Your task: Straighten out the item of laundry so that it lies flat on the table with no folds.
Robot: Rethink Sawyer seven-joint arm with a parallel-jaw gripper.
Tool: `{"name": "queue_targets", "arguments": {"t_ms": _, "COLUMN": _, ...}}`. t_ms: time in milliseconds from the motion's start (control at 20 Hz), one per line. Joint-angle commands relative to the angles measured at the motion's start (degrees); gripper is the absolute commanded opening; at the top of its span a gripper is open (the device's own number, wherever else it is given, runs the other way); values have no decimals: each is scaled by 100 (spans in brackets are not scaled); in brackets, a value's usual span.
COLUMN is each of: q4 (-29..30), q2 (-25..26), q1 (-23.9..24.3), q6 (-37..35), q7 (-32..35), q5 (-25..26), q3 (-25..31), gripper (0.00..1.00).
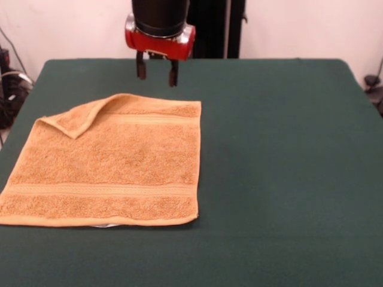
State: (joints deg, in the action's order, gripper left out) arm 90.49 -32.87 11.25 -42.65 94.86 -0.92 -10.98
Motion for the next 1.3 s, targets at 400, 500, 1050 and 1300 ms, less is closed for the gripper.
{"name": "queue_targets", "arguments": {"t_ms": 400, "q4": -1074, "q2": 1446, "q1": 187, "q6": 756, "q7": 535, "q5": 301, "q3": 446, "gripper": 100}}
{"name": "queue_targets", "arguments": {"t_ms": 500, "q4": -1336, "q2": 1750, "q1": 275, "q6": 889, "q7": 475, "q5": 320, "q3": 516, "gripper": 100}}
{"name": "queue_targets", "arguments": {"t_ms": 1050, "q4": -2158, "q2": 2609, "q1": 669, "q6": 1155, "q7": -14, "q5": 389, "q3": 792, "gripper": 100}}
{"name": "queue_targets", "arguments": {"t_ms": 1300, "q4": -2268, "q2": 2695, "q1": 751, "q6": 1160, "q7": -44, "q5": 425, "q3": 880, "gripper": 100}}
